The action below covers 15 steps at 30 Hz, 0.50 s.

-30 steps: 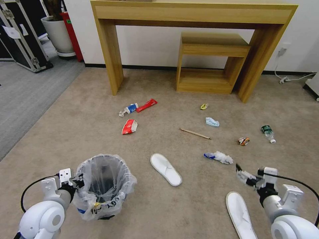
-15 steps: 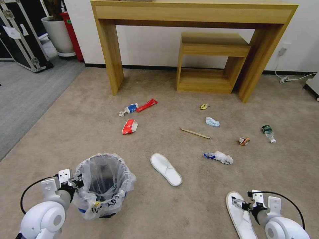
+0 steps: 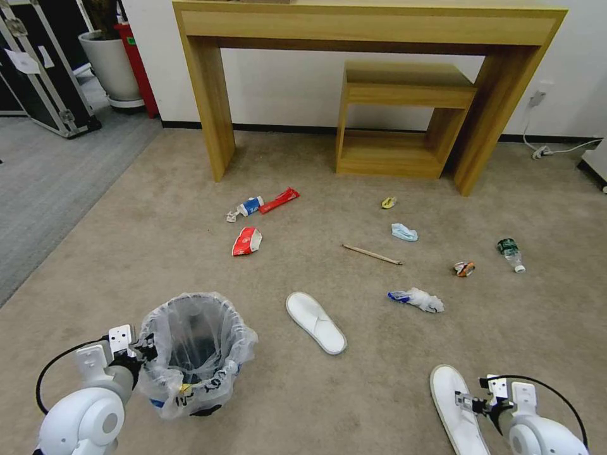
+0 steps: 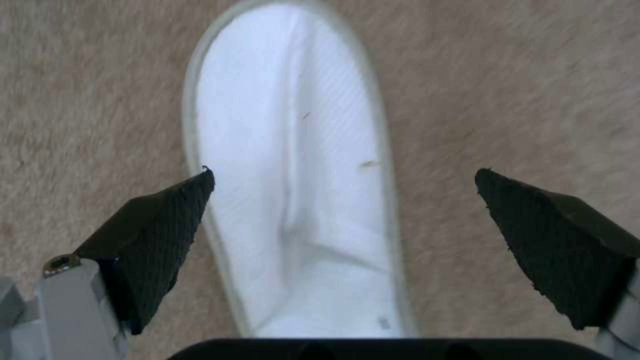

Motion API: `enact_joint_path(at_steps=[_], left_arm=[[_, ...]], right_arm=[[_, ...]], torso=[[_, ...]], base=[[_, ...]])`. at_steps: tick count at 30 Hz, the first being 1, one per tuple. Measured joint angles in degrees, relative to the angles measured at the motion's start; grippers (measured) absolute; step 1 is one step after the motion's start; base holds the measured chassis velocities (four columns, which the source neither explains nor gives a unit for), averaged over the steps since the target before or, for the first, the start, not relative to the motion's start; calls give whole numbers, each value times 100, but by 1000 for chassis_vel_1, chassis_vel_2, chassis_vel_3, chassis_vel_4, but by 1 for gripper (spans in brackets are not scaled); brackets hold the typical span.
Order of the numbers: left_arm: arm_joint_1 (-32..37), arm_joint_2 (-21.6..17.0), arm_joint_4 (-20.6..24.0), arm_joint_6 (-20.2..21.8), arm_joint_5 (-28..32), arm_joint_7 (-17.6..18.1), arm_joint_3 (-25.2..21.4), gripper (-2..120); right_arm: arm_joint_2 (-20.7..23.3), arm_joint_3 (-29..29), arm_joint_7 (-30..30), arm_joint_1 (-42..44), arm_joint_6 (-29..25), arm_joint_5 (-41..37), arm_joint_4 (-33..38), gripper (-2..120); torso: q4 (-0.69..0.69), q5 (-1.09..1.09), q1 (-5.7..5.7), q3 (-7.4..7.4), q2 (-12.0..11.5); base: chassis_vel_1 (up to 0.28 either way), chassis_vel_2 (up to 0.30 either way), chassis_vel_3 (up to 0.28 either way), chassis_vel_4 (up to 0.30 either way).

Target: Pick up the trash bin and place the garbage on the floor into it.

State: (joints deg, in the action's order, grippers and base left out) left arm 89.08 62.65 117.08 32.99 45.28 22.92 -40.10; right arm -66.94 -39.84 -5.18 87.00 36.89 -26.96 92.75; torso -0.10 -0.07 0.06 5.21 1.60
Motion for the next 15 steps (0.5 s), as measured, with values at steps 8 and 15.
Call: enact_joint_path(at_steps=[8, 15], left_arm=[[-25, 24, -60, -30, -8, 19, 34, 1], [-18, 22, -77, -69, -12, 16, 39, 1]], right_arm=[[-282, 179, 73, -184, -343, 274, -458, 88], [-450, 288, 91, -300, -527, 447, -656, 68]], torso=[[0, 1, 0, 0, 0], [0, -1, 0, 0, 0]], base=[[0, 0, 0, 0], [0, 0, 0, 0]])
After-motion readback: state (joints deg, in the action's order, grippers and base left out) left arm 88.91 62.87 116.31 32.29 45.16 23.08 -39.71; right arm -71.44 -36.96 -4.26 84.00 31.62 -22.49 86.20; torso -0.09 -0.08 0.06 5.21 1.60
